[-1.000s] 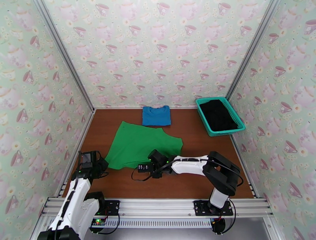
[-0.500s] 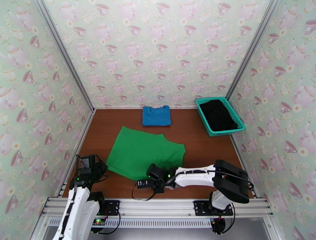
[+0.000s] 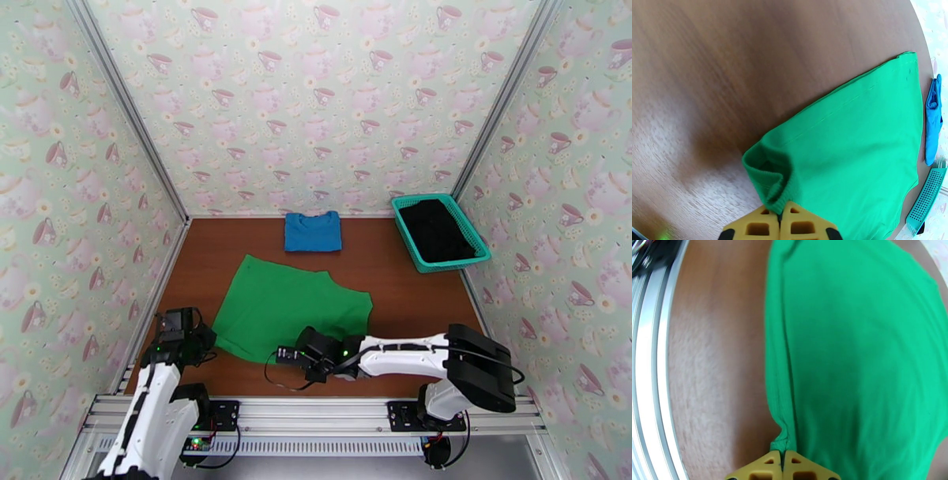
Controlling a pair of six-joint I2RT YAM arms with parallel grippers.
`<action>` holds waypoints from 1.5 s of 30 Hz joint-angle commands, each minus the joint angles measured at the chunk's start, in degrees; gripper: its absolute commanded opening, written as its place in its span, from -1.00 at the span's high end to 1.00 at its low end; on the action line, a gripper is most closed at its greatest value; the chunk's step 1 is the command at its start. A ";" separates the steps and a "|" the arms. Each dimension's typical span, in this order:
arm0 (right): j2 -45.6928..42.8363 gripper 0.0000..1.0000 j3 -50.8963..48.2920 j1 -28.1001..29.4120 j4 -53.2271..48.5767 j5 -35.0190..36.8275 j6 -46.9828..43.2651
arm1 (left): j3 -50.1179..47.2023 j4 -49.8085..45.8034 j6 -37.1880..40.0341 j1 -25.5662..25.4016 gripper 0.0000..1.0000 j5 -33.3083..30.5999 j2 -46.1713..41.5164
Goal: Fold and stack the mixed laundry pile
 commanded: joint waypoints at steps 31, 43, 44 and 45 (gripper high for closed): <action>6.79 0.85 4.69 -10.11 -0.42 11.58 12.13 | 17.56 15.31 8.54 -4.36 -0.64 1.95 35.46; -14.19 -0.52 1.33 -25.30 8.02 11.10 22.71 | 43.33 11.07 23.09 -5.62 -0.94 6.49 44.26; -14.95 -0.39 1.48 -28.47 8.52 5.74 23.07 | 47.71 8.52 24.56 -5.73 -0.87 6.67 48.06; -15.19 -0.33 2.53 -31.38 8.27 0.32 23.11 | 52.56 5.93 26.47 -5.89 -0.79 7.00 52.49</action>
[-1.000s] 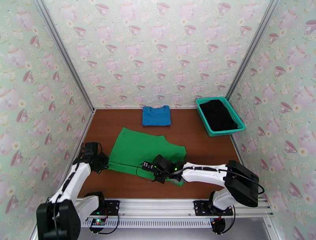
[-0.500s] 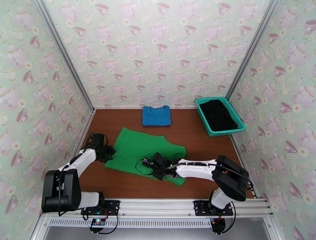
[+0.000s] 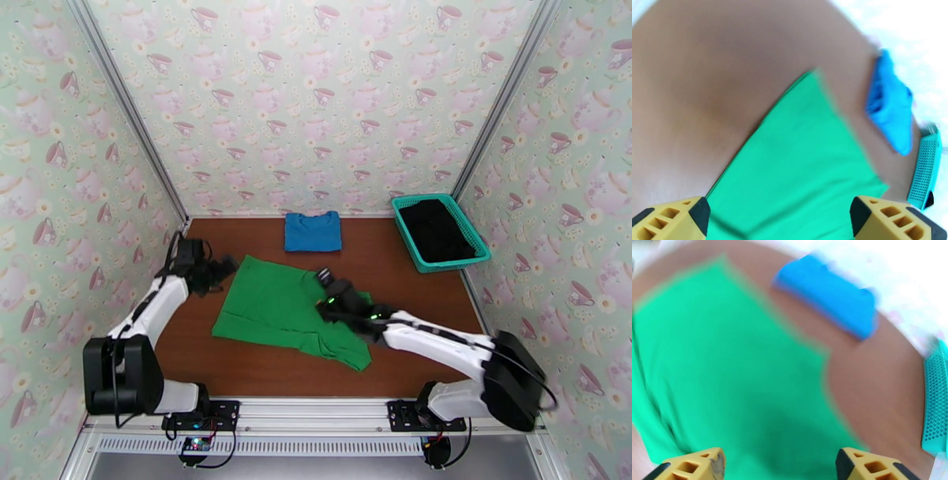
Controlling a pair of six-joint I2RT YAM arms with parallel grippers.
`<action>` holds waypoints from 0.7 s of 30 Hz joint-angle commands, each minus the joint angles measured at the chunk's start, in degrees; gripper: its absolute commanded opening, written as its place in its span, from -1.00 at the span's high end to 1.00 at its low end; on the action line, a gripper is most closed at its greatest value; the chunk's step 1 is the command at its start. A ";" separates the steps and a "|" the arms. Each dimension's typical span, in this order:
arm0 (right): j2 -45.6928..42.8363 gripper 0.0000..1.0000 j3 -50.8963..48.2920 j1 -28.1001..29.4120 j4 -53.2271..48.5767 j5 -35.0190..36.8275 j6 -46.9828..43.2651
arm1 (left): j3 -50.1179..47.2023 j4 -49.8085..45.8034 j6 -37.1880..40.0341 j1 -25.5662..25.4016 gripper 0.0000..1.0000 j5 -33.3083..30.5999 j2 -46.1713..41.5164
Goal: Fold and stack the mixed laundry pile
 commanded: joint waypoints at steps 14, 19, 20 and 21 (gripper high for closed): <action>11.87 -0.47 13.67 -10.26 -10.36 -23.89 -8.01 | 47.90 -23.87 22.97 -7.06 -0.04 -4.79 44.99; 13.94 -0.43 13.78 -10.25 -10.37 -24.57 -7.21 | 52.17 -27.48 23.80 -8.68 -0.03 -9.64 49.75; 14.17 -0.43 13.69 -10.20 -10.45 -24.67 -7.13 | 52.04 -27.48 23.73 -8.87 -0.03 -10.17 49.92; 14.18 -0.43 13.52 -10.22 -10.37 -24.90 -7.02 | 51.71 -27.24 23.59 -8.89 -0.02 -10.70 49.91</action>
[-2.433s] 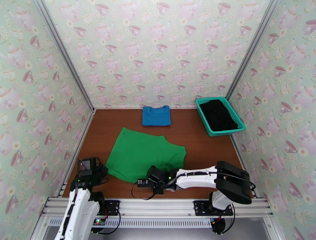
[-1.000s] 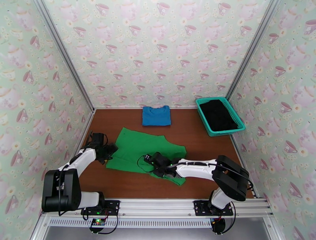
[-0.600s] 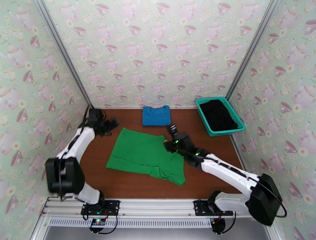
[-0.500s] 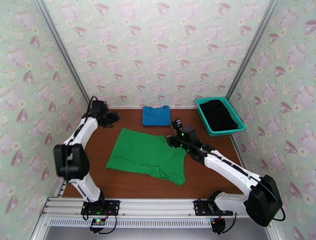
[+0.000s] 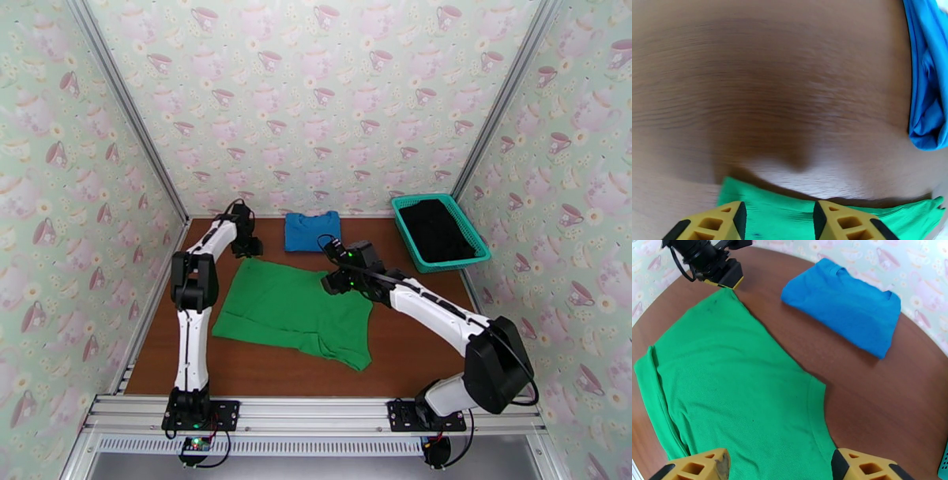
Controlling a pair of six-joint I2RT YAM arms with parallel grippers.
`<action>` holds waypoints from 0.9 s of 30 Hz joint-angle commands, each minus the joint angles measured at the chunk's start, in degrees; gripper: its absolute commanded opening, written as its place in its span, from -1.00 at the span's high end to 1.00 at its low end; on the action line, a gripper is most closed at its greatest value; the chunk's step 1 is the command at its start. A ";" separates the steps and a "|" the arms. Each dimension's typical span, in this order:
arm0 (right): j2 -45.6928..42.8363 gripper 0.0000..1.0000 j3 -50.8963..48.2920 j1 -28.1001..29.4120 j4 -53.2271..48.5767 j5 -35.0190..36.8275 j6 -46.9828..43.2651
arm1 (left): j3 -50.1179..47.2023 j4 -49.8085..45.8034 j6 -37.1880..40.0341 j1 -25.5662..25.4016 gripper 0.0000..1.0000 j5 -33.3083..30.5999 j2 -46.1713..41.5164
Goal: Fold and stack the mixed laundry pile
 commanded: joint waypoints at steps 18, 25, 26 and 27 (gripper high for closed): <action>-1.42 -0.39 -1.30 -0.21 -1.42 -3.45 1.33 | 0.36 -0.51 2.62 0.57 -0.01 -6.72 0.48; 1.47 -0.42 2.36 -1.45 -3.56 -1.27 3.41 | -1.47 0.26 2.47 -0.11 0.01 -4.77 1.06; 2.83 -0.43 3.62 -2.08 -4.26 -1.26 4.08 | -1.78 0.18 2.48 -0.24 0.04 -4.53 1.03; 4.45 -0.44 4.92 -2.57 -4.88 -1.37 4.77 | -2.22 0.24 2.50 -0.39 0.06 -4.54 0.95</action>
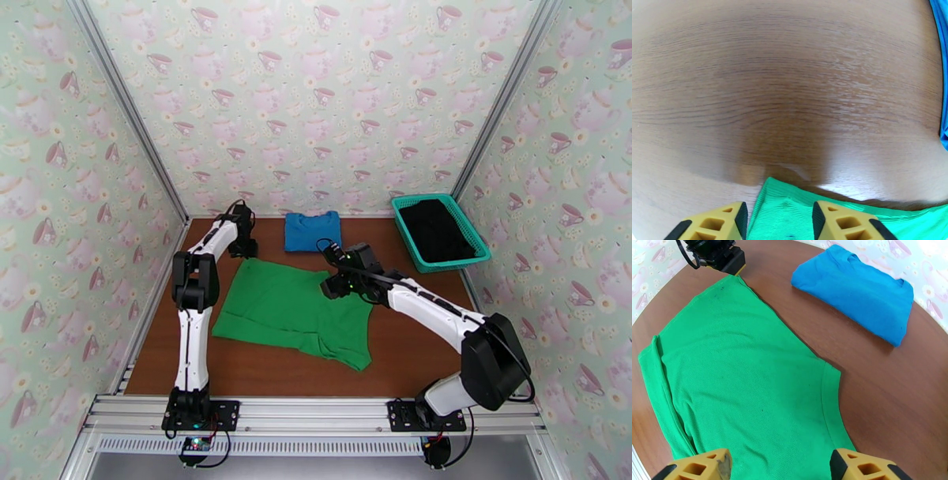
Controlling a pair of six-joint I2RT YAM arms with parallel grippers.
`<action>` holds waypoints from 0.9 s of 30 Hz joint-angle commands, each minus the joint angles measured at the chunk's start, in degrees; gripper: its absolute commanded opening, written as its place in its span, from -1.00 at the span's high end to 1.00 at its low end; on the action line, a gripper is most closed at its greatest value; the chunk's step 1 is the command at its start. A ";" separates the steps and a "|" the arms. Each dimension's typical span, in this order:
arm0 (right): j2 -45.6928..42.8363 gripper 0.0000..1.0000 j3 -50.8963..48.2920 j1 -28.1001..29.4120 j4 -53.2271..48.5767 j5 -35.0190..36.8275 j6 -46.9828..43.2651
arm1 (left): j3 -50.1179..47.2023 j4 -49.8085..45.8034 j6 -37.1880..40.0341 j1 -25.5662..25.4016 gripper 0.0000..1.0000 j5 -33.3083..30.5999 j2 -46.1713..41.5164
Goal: Fold and stack the mixed laundry pile
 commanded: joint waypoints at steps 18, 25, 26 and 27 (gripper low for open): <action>32.33 -0.31 27.79 -4.78 -6.16 -1.77 6.93 | -6.44 2.63 0.56 -1.37 1.00 0.43 0.31; 38.57 -0.23 33.32 -4.78 -7.66 -2.91 8.53 | -7.22 3.89 0.47 -1.41 1.00 -0.64 -0.84; 39.35 -0.20 33.77 -4.78 -8.26 -2.99 8.57 | -7.18 3.89 0.55 -1.36 1.00 -0.81 -0.92; 39.94 -0.18 33.91 -4.85 -8.70 -3.00 8.66 | -7.22 3.89 0.60 -1.41 1.00 -0.97 -1.01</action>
